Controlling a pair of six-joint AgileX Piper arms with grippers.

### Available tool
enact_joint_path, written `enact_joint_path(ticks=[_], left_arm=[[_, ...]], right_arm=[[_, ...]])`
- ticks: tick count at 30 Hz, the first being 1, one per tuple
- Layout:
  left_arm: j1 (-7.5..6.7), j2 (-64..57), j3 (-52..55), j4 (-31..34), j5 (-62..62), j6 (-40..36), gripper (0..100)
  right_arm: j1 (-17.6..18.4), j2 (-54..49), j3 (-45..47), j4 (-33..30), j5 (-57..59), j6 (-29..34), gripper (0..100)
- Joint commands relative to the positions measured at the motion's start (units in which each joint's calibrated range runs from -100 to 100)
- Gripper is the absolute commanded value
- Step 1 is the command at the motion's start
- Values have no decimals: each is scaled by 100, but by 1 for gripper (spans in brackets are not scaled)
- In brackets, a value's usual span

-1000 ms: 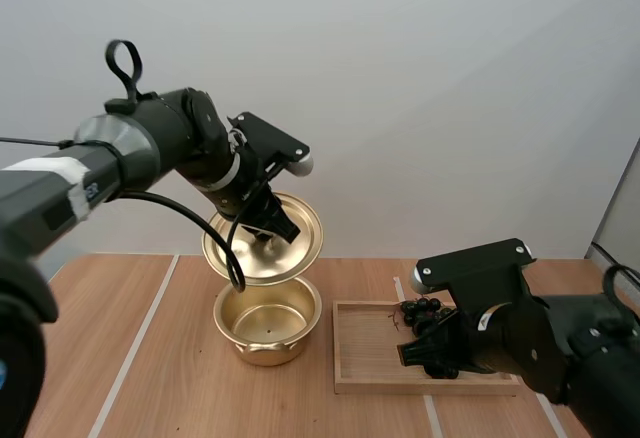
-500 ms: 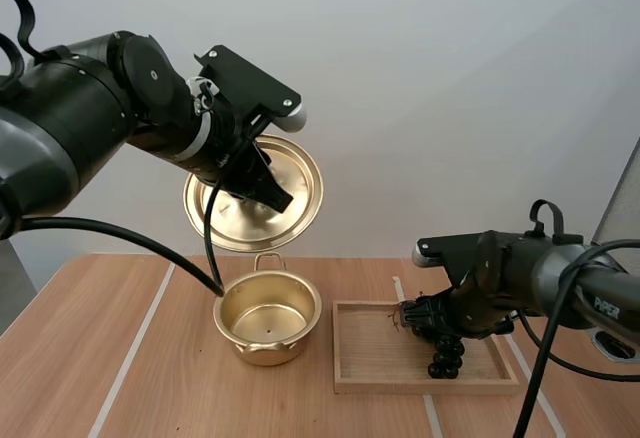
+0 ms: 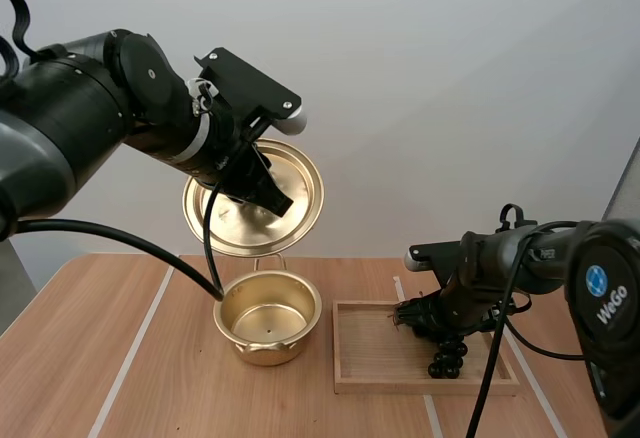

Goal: Open the lid, put the grape in the pot, and close it

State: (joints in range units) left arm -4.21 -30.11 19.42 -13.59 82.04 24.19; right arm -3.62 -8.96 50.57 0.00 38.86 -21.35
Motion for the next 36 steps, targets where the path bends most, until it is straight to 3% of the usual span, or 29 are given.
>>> enact_joint_path(ticks=[1, 6, 8, 12, 19, 26, 32, 36], left_arm=[[-18, -52, -54, -86, 1, -21, 0], [-18, -52, -54, -121, 17, -21, 0], [-18, -52, -54, -158, 17, -21, 0], [-18, -63, -54, -197, 17, -21, 0], [-18, -462, -360, -197, 17, -21, 0], [-18, -1195, -1179, -197, 17, -21, 0], [-18, -1674, -1707, -58, -1, -21, 0], [-18, -1851, -1828, 166, -1, -21, 0]], right_arm=[[-23, 153, -28, -106, -202, -29, 100], [-23, 223, -28, -106, -320, -110, 100], [-23, 223, -28, -106, -320, -110, 77], [-23, 223, -28, -106, -320, -110, 2], [-23, 133, -28, -79, -228, -91, 0], [17, -702, -28, -79, -375, -103, 0], [506, -1662, -28, -79, -512, -133, 0], [1054, -2014, -262, -79, -187, -133, 0]])
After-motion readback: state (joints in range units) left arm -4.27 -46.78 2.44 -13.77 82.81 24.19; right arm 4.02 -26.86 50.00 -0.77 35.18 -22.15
